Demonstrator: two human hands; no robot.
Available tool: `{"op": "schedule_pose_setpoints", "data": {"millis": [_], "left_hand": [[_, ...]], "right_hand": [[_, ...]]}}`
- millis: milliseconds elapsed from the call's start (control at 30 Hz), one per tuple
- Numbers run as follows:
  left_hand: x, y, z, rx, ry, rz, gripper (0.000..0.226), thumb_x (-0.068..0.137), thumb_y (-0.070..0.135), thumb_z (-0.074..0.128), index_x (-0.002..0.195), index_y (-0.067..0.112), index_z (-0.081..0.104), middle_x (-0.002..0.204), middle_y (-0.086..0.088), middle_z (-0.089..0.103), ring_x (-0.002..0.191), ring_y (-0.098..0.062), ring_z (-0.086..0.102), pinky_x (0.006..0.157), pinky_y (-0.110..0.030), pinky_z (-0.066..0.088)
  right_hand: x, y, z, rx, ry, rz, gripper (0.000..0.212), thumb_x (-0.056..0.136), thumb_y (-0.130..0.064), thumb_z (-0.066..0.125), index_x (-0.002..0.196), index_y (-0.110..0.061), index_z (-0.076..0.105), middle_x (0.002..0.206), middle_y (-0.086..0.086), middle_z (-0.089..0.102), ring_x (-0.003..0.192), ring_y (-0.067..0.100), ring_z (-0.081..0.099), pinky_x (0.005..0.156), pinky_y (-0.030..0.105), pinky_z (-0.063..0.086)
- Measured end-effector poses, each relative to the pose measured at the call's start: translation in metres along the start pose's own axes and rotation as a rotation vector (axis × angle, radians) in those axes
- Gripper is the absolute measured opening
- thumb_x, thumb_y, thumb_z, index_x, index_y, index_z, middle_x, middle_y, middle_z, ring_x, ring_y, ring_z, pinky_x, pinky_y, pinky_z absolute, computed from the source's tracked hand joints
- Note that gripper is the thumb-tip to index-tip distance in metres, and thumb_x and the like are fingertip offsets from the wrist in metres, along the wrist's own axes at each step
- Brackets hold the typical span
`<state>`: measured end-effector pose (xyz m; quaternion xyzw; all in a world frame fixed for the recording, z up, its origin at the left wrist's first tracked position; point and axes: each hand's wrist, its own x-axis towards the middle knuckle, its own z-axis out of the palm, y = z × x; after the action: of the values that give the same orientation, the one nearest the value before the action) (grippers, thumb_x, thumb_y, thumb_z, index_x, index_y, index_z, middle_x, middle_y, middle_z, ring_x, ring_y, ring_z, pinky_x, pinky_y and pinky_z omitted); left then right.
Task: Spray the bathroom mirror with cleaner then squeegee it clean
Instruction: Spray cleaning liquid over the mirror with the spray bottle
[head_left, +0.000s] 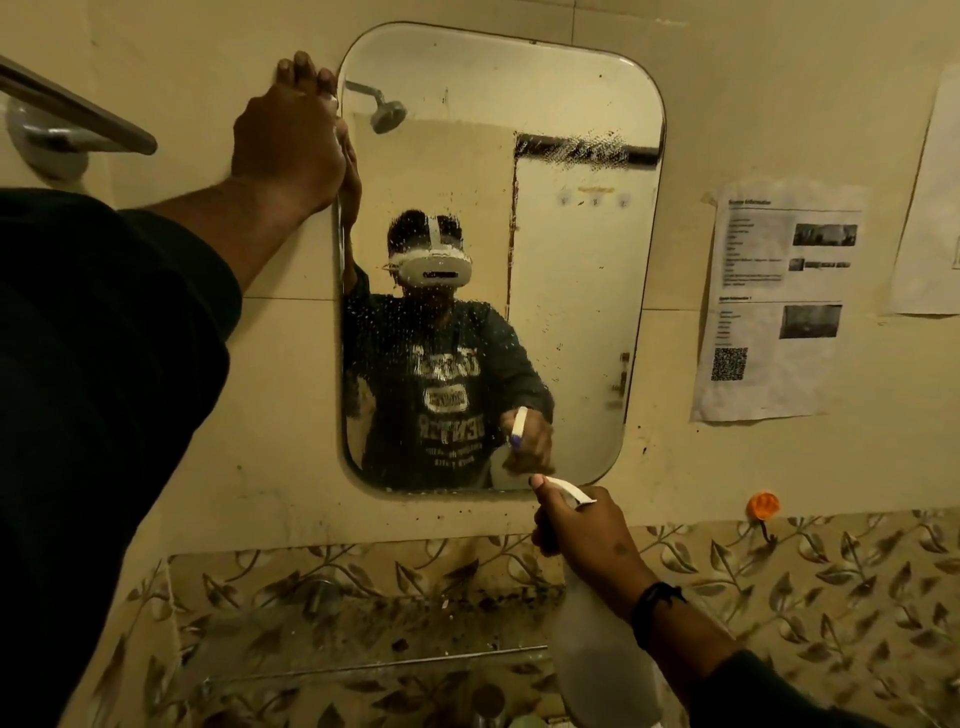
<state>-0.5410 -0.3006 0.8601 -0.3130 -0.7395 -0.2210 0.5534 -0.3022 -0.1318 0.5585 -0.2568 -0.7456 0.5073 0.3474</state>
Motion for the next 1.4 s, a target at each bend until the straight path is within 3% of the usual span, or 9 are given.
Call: {"op": "schedule_pose_setpoints", "data": {"millis": [100,267,500,600,733,900,1200,1400], "left_hand": [[-0.001,0.001,-0.002,0.016,-0.005,-0.011,0.033,0.104,0.02,0.04,0.119,-0.001,0.061,0.123,-0.027,0.058,0.112,-0.046,0.057,0.097,-0.053,0.046],[-0.002,0.002,-0.003,0.005,-0.024,-0.014,0.034,0.105,0.02,0.039,0.123,-0.001,0.059,0.125,-0.025,0.059,0.115,-0.043,0.057,0.1,-0.049,0.046],[-0.005,0.004,-0.003,-0.002,-0.005,-0.036,0.036,0.106,0.023,0.038,0.125,0.001,0.06,0.126,-0.023,0.059,0.116,-0.041,0.058,0.1,-0.047,0.047],[-0.006,0.003,-0.003,-0.006,0.004,-0.031,0.035,0.106,0.023,0.039,0.124,0.001,0.06,0.124,-0.023,0.061,0.114,-0.04,0.059,0.098,-0.046,0.048],[-0.007,0.004,-0.003,-0.023,0.011,-0.039,0.035,0.106,0.022,0.039,0.127,0.003,0.06,0.125,-0.02,0.062,0.115,-0.037,0.06,0.099,-0.042,0.048],[-0.006,0.005,-0.001,-0.044,0.034,-0.052,0.035,0.106,0.022,0.039,0.128,0.004,0.06,0.125,-0.017,0.063,0.115,-0.033,0.061,0.099,-0.039,0.047],[-0.003,0.001,0.003,-0.042,0.031,-0.033,0.032,0.105,0.02,0.042,0.127,0.004,0.059,0.125,-0.018,0.063,0.114,-0.034,0.062,0.099,-0.039,0.049],[-0.001,0.0,0.006,-0.02,0.022,-0.049,0.036,0.106,0.02,0.039,0.135,0.006,0.055,0.138,-0.018,0.055,0.126,-0.034,0.054,0.107,-0.041,0.044]], "right_hand": [[-0.001,-0.003,0.008,0.046,-0.031,-0.012,0.041,0.094,-0.044,0.056,0.092,-0.004,0.065,0.078,0.014,0.07,0.067,0.024,0.068,0.067,0.033,0.058],[0.001,-0.007,0.027,0.077,-0.028,0.055,0.023,0.093,-0.038,0.061,0.09,-0.015,0.059,0.076,0.007,0.065,0.055,0.012,0.059,0.049,0.019,0.048],[0.002,-0.011,0.049,0.04,-0.203,0.057,0.039,0.094,-0.045,0.057,0.096,-0.007,0.065,0.08,0.009,0.068,0.06,0.012,0.064,0.059,0.023,0.054],[0.004,-0.013,0.06,0.078,-0.186,0.061,0.032,0.093,-0.044,0.058,0.093,-0.012,0.064,0.077,0.006,0.066,0.061,0.014,0.063,0.06,0.026,0.054],[0.006,-0.015,0.072,0.037,-0.137,0.046,0.031,0.091,-0.047,0.06,0.097,-0.016,0.06,0.078,0.005,0.066,0.06,0.012,0.06,0.053,0.021,0.049],[0.006,-0.024,0.081,0.118,-0.233,-0.043,0.03,0.095,-0.041,0.057,0.096,-0.012,0.063,0.082,0.012,0.066,0.067,0.017,0.064,0.068,0.035,0.056],[0.006,-0.043,0.107,0.028,-0.239,-0.085,0.033,0.093,-0.041,0.059,0.092,-0.008,0.063,0.074,0.011,0.065,0.059,0.02,0.061,0.06,0.038,0.054],[0.003,-0.054,0.111,0.029,-0.227,-0.224,0.034,0.096,-0.042,0.054,0.08,-0.015,0.066,0.076,0.013,0.071,0.069,0.028,0.067,0.074,0.05,0.057]]}}
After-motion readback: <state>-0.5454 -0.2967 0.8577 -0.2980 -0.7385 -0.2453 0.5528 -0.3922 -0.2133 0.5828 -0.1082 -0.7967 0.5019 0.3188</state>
